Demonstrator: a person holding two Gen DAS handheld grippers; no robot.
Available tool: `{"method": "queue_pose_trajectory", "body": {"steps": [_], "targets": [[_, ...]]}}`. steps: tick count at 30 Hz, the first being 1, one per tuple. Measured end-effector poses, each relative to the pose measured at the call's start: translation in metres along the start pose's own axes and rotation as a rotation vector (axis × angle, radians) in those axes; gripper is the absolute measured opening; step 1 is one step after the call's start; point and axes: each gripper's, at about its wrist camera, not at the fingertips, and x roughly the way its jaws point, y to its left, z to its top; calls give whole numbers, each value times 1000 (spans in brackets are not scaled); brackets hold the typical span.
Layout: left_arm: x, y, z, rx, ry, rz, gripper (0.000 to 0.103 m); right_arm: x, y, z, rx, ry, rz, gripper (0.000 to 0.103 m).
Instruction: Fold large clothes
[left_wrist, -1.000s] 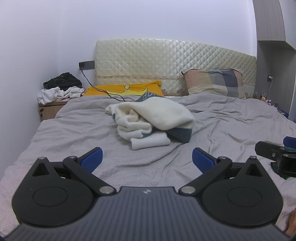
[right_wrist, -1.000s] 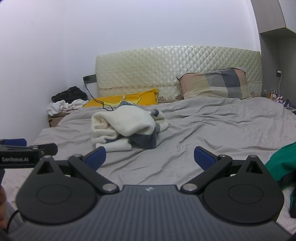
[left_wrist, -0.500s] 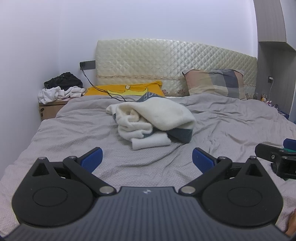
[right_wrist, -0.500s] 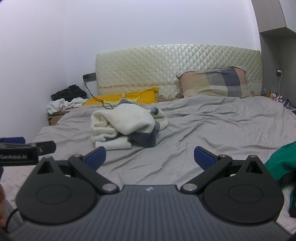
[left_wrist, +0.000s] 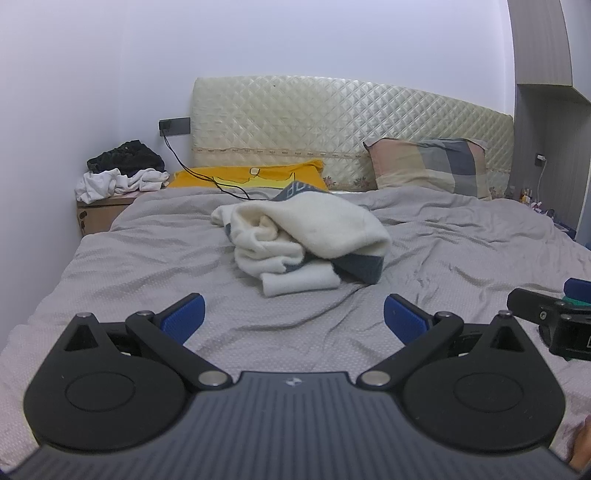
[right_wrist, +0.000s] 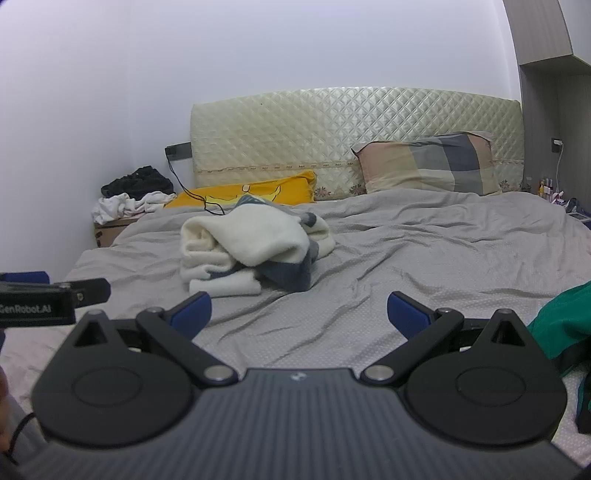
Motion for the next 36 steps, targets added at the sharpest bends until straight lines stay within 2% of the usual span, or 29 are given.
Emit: {"method": "queue_pose_trajectory", "body": {"steps": [21,26,32,36], "targets": [[8,-8,-4,-6,20,-16,103,1,2,0,7,12,-11,103],[18,-9,-2,-4,37,-49,103,11,1,1,32,31,-28,103],[41,-17,14,10,45,-103,103,29,-8,11,84,49,-55,103],[55,-25,33,28,23,-101,103,40,-13,25,122,49,-73,103]]}}
